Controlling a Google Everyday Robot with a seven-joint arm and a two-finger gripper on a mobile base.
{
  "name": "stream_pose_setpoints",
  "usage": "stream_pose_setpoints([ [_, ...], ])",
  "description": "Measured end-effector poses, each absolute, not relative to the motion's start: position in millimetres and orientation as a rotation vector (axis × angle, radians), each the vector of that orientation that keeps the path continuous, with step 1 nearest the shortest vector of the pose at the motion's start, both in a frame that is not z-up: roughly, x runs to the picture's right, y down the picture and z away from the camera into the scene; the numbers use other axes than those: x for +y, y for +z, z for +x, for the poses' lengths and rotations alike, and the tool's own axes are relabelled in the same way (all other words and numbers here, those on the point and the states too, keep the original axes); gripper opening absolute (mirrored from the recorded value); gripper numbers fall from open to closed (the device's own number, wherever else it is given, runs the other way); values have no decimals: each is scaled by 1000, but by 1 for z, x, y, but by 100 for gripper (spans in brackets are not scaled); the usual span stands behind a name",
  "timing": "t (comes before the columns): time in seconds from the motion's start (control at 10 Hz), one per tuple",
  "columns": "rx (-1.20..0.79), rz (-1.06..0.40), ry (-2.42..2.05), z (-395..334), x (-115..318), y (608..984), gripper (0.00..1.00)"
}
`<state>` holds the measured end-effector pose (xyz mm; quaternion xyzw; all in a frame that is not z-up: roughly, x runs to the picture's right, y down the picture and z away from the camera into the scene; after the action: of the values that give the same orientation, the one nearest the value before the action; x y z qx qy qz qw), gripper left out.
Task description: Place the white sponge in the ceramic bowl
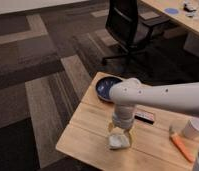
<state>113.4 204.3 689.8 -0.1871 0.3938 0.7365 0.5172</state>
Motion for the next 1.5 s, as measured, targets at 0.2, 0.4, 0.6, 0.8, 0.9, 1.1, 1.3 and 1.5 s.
stream_pose_setpoints([
  [0.2, 769, -386, 1634, 105, 171, 676, 65],
  [0.4, 684, -435, 1404, 108, 177, 658, 65],
  [0.6, 625, -463, 1124, 131, 181, 653, 65],
  [0.8, 546, -471, 975, 134, 177, 654, 65],
  [0.9, 486, -498, 841, 132, 181, 653, 65],
  [1.1, 430, -592, 571, 132, 200, 649, 65],
  [1.3, 416, -613, 440, 132, 203, 650, 65],
  [1.5, 404, -603, 415, 129, 200, 652, 65],
])
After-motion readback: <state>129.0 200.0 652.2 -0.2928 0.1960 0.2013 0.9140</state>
